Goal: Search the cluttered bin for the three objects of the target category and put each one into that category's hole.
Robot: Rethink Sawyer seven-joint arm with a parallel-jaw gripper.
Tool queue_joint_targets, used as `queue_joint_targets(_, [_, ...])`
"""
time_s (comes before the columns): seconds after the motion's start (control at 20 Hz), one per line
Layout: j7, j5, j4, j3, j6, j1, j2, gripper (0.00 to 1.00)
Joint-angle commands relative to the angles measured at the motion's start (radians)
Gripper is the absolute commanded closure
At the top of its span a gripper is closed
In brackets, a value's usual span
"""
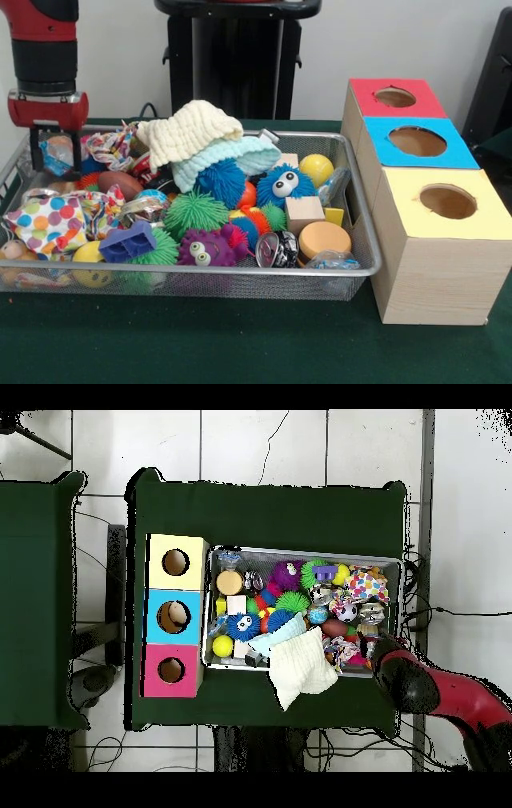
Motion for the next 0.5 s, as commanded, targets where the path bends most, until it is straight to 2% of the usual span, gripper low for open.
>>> queue_joint_targets(0.05, [-0.037, 0.055, 0.027, -0.008, 0.224, -0.032, -0.025, 0.00])
queue_joint_targets(0.2, [-0.056, 0.050, 0.019, 0.014, 0.204, -0.033, -0.041, 0.00])
queue_joint_targets(0.3, [-0.106, 0.065, -0.002, 0.043, 0.254, -0.031, -0.081, 0.00])
queue_joint_targets(0.5, [-0.113, 0.022, -0.020, 0.032, 0.244, -0.016, -0.063, 0.00])
